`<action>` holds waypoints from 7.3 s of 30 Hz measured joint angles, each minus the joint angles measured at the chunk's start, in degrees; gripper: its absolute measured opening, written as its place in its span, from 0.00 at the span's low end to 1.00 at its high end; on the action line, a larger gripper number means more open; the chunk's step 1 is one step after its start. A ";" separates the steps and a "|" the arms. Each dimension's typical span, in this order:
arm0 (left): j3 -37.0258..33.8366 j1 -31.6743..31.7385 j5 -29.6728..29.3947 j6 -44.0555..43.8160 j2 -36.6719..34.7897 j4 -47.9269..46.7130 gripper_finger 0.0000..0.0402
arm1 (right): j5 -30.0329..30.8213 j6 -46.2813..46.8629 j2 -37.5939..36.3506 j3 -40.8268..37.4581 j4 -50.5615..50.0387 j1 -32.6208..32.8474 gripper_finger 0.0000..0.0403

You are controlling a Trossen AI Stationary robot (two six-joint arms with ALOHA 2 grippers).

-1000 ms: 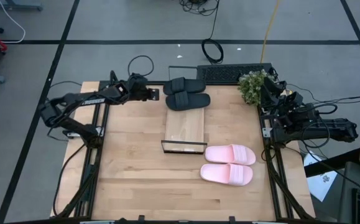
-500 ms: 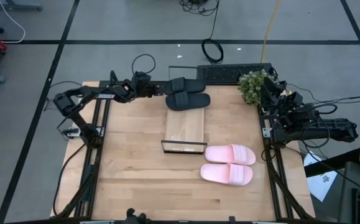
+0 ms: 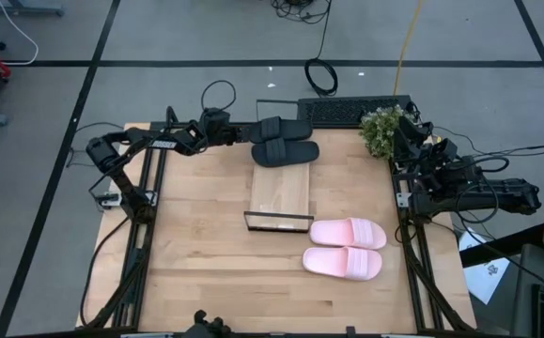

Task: Pick and place slides into the shelf
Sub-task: Adjust the black slides on the shelf

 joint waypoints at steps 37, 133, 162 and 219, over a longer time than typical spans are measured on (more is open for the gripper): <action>0.00 -1.02 -1.29 -0.53 0.00 -2.78 0.11 | 0.00 0.03 0.57 0.00 -0.23 0.00 0.49; 5.90 1.76 9.62 -7.20 8.66 1.39 0.32 | -0.04 0.81 1.57 0.00 0.67 0.00 0.49; 5.81 5.34 15.20 -7.05 8.66 5.65 0.03 | -0.02 1.68 1.91 0.00 0.64 0.00 0.49; 5.95 3.48 16.16 0.32 8.55 2.18 0.28 | -0.02 1.70 3.52 0.00 1.53 0.01 0.49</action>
